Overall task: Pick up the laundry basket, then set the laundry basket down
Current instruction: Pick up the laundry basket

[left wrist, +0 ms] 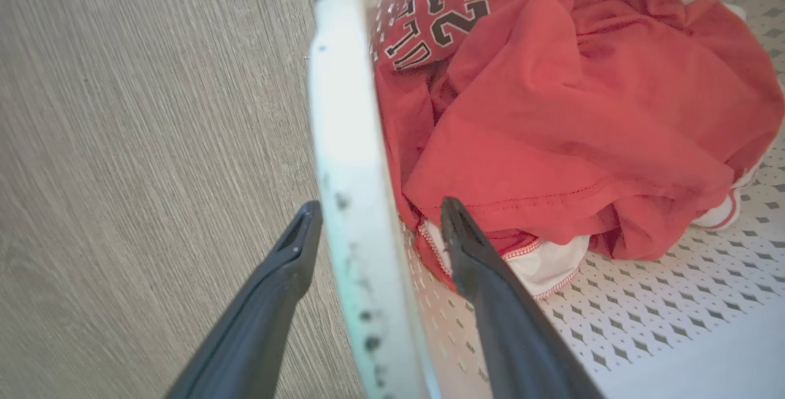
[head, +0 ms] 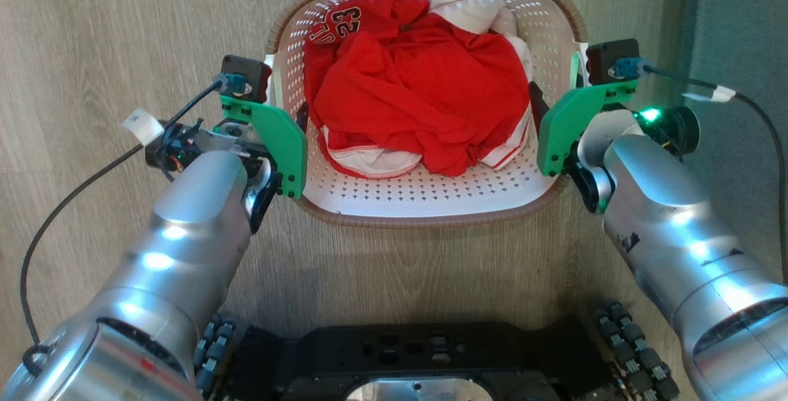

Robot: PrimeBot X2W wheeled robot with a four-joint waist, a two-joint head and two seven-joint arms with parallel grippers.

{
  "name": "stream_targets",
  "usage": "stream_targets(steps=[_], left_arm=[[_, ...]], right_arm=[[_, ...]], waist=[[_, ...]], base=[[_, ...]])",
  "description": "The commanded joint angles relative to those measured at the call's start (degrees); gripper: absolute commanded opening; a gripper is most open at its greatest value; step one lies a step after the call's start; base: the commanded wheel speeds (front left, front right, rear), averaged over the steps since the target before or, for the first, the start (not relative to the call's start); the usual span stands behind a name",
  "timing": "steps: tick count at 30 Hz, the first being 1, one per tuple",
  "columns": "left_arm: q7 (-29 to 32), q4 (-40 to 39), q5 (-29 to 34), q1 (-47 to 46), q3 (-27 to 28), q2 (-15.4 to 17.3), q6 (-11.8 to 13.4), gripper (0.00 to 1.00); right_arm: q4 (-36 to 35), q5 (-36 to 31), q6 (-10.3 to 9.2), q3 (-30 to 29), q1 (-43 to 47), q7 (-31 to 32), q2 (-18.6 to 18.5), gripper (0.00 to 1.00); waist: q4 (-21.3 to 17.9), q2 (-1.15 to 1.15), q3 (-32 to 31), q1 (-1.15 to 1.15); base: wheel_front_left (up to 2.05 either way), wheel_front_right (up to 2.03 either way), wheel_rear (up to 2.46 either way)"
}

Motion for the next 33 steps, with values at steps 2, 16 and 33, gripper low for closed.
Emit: stream_targets(steps=[2, 16, 33], left_arm=[[0.3, -0.2, -0.8, 0.2, -0.5, 1.2, 0.0, 1.0], [0.8, -0.1, -5.6, -1.0, -4.9, 1.2, 0.0, 1.0], [3.3, 0.2, -11.1, -0.1, -10.0, 1.2, -0.4, 0.0]], right_arm=[[0.0, 1.0, 0.4, 1.5, 1.4, 0.3, 1.1, 1.0], [1.4, 5.6, 0.4, 4.9, 0.6, 0.2, 0.4, 1.0], [2.6, 9.1, 0.4, 9.8, 0.1, 1.0, -0.2, 0.0]], waist=[[0.3, 0.0, 0.4, 0.0], [0.7, 0.0, 1.4, 0.0], [0.9, 0.0, -1.1, 0.0]], base=[[0.0, 0.0, 0.0], [0.0, 0.0, 0.0], [0.0, 0.0, 0.0]])
